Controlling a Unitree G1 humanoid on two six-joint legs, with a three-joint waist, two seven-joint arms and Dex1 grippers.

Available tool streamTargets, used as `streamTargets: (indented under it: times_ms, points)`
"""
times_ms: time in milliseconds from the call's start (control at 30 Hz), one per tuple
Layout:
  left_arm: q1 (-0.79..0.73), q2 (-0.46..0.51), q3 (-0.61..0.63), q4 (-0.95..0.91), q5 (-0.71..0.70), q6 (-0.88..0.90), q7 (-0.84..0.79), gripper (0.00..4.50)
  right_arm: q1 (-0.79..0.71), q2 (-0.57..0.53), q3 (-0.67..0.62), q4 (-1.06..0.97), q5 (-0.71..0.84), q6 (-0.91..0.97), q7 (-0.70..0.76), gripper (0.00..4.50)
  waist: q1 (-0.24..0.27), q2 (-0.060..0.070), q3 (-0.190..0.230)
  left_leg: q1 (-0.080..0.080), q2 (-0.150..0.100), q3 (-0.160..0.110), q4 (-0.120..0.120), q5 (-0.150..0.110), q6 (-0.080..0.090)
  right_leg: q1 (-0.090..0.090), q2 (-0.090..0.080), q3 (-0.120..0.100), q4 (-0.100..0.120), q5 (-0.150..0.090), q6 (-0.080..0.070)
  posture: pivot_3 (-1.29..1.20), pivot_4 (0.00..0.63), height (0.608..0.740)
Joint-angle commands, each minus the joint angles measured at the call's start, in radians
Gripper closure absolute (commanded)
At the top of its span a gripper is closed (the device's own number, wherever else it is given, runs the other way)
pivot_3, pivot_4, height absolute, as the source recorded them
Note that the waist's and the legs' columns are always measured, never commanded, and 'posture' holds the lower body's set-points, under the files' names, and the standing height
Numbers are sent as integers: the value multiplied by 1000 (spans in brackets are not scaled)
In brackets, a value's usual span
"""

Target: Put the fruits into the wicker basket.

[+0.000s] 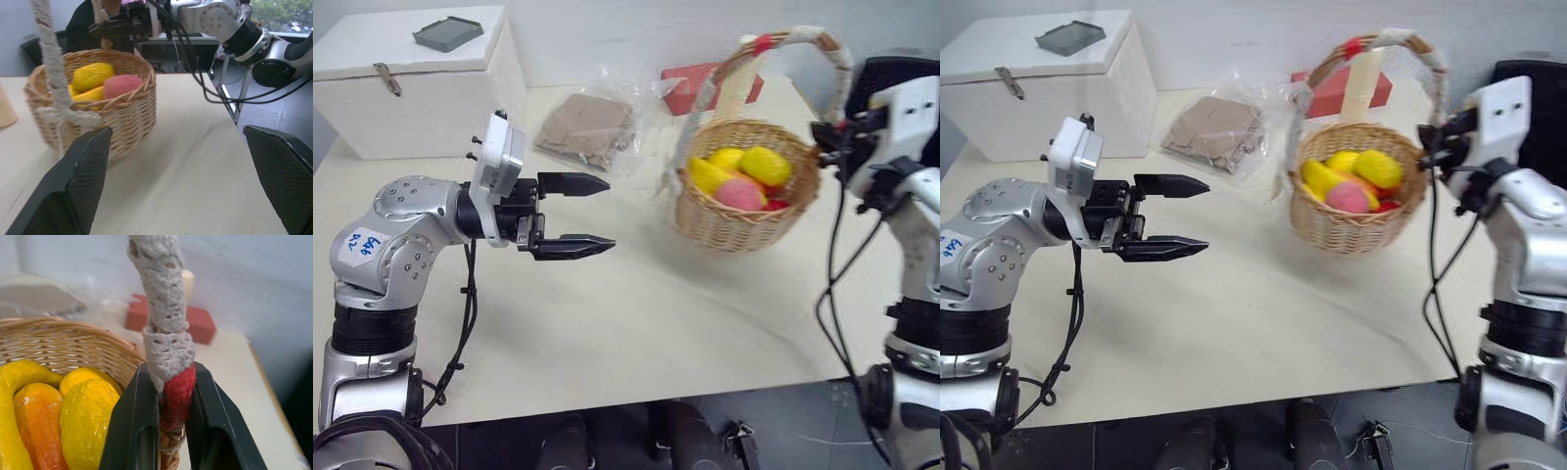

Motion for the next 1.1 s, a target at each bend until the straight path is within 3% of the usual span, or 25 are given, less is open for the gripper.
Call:
streamTargets:
  times_ms: [33,167,433,567,700,1000,1100]
  points:
    - [-34,-8,-12,48,33,-56,-34,0,60,-11,-127,-126,63,79,-41,4177,-2,0,0,1,0,1,0,0,0,0,1,1,1,0,0,0,150,740]
    - [-45,-23,-36,86,63,-90,-62,0,171,22,-168,-173,74,66,-66,4177,-2,0,0,3,0,2,0,0,0,0,2,4,3,0,0,0,150,740]
    - [-49,-34,-53,99,55,-55,-92,0,282,95,-246,-199,144,-32,-74,1466,5,0,0,2,0,2,0,0,0,0,2,5,2,0,0,0,150,740]
    - [-40,-17,-46,103,50,-32,-117,0,369,37,-348,-254,235,14,-18,29,8,0,0,2,0,2,0,0,0,0,2,5,2,0,0,0,150,740]
    - [-37,3,-38,135,64,-40,-151,0,582,-77,-482,-292,336,102,159,29,13,0,0,2,-1,0,0,0,0,1,2,4,0,0,0,0,150,740]
    - [-42,61,-23,186,82,-60,-206,0,1107,-324,-1045,-87,520,249,794,29,10,-4,1,3,-2,-1,-1,-2,5,5,3,3,-7,2,3,0,150,740]
    - [-35,78,-14,180,76,-55,-216,0,1197,-344,-1099,-81,537,256,886,29,3,-4,1,3,-1,-2,-1,-3,6,6,3,3,-8,2,3,0,150,740]
